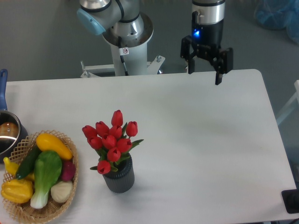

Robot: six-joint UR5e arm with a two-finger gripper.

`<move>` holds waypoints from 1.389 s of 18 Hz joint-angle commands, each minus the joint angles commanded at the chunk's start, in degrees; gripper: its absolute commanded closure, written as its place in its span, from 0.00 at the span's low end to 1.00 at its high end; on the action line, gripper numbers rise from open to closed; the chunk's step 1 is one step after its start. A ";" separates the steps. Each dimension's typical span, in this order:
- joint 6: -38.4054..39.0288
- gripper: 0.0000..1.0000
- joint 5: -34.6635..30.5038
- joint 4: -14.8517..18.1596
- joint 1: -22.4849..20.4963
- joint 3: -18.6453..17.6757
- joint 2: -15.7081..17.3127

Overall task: Pick up the flowers from the vase
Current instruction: 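Move the open gripper down toward the red tulip bouquet in the black vase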

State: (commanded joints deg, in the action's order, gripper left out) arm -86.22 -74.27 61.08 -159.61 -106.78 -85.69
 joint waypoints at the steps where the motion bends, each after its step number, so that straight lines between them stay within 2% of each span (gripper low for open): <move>1: 0.09 0.00 0.00 0.09 0.17 -0.88 -0.17; 2: 0.00 0.00 0.09 0.00 0.44 -2.54 -1.05; 4: -0.17 0.00 0.01 0.00 1.66 -3.35 -3.15; 8: 1.39 0.00 1.31 -1.49 5.44 -2.47 -8.34; 11: 5.09 0.00 7.89 -3.33 5.98 -2.56 -10.80; 15: 4.57 0.00 22.48 -7.64 3.69 -2.47 -13.62; 18: 3.17 0.00 26.18 -7.73 3.52 -2.47 -14.41; 20: 3.08 0.00 31.97 -7.65 3.43 -2.99 -14.50; 25: 3.69 0.00 41.38 -7.65 5.01 -3.61 -15.02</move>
State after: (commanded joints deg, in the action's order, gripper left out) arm -82.53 -32.89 53.44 -154.60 -110.39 -100.72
